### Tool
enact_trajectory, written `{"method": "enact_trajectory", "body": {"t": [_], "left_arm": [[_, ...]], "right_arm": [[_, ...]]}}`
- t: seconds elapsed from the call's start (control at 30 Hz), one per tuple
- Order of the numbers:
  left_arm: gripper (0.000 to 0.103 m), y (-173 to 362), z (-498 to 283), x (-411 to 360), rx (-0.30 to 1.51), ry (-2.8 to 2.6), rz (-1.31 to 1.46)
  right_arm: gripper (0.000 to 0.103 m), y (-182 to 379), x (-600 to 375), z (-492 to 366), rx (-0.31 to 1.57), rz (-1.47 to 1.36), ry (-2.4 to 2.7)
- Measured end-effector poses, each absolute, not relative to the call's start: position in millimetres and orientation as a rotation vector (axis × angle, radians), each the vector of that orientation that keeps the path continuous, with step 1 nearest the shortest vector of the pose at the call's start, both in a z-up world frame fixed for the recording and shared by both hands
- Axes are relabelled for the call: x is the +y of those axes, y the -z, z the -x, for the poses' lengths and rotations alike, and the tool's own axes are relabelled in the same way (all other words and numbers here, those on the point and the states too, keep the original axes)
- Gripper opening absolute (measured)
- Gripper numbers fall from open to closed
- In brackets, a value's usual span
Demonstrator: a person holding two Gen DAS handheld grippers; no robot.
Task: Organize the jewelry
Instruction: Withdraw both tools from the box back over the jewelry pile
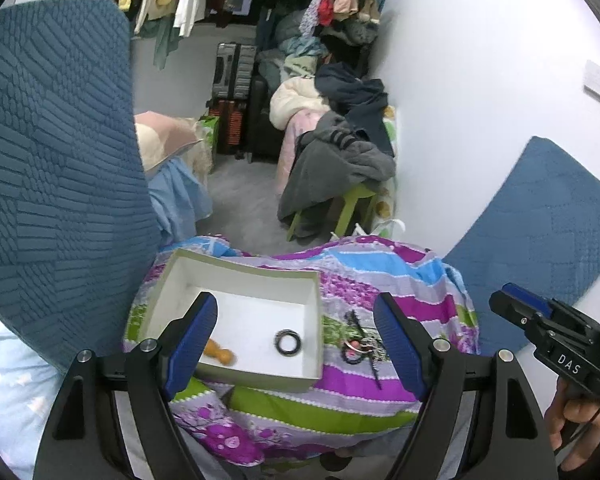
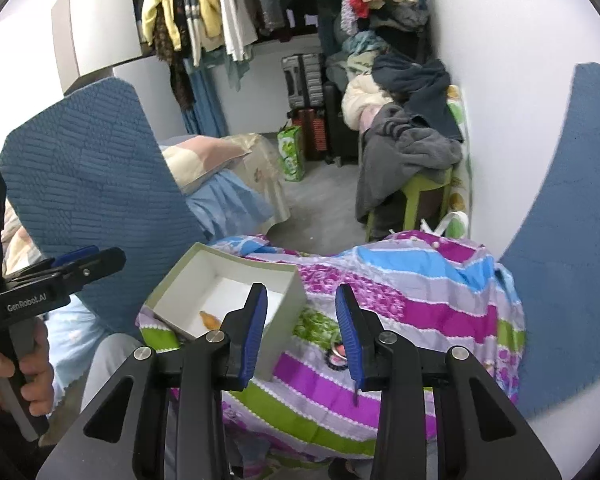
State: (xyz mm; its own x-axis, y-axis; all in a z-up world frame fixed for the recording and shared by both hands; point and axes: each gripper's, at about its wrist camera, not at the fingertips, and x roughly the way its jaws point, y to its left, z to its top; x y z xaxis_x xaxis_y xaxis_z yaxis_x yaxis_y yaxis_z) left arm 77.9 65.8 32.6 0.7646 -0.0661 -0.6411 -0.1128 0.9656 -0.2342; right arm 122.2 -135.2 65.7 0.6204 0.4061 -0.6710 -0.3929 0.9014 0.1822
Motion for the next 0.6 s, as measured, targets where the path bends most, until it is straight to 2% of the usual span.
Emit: {"method": "enact_trajectory", "body": {"t": [0.6], "left_arm": [[0.079, 11, -66, -24, 0.777, 0.165, 0.269]], "right_arm": [[0.033, -12, -200, -66, 0.76, -0.04, -0.382]]}}
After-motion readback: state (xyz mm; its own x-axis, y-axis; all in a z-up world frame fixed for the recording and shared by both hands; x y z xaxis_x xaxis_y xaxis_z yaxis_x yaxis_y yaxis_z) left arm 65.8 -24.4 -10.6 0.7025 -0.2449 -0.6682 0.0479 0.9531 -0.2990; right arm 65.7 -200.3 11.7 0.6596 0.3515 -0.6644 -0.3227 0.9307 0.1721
